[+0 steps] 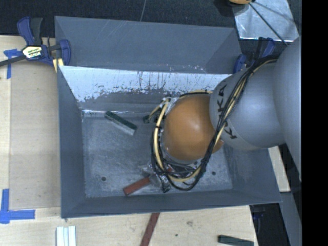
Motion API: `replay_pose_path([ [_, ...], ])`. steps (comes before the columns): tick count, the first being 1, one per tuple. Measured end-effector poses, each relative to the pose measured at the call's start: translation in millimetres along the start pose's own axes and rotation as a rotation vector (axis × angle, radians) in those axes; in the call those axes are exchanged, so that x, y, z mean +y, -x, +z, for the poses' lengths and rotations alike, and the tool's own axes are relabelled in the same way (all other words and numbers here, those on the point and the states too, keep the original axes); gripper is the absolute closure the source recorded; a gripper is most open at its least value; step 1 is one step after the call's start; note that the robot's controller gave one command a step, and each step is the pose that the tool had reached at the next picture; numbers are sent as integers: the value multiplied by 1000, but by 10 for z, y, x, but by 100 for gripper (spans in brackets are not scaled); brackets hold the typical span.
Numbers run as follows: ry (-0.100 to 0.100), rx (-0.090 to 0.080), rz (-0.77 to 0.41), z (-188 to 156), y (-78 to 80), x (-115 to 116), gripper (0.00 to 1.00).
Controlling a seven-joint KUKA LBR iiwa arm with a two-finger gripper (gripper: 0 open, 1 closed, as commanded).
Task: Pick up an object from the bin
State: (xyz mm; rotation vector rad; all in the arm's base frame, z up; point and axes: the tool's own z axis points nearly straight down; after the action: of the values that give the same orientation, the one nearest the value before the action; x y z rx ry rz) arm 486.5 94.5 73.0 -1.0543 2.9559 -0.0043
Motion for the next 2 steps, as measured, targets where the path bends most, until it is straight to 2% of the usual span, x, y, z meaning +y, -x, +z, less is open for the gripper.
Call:
replay_pose_path([
  [1,0,0,1,0,0,0,100],
  [2,-2,0,-51,0,11,17,100],
])
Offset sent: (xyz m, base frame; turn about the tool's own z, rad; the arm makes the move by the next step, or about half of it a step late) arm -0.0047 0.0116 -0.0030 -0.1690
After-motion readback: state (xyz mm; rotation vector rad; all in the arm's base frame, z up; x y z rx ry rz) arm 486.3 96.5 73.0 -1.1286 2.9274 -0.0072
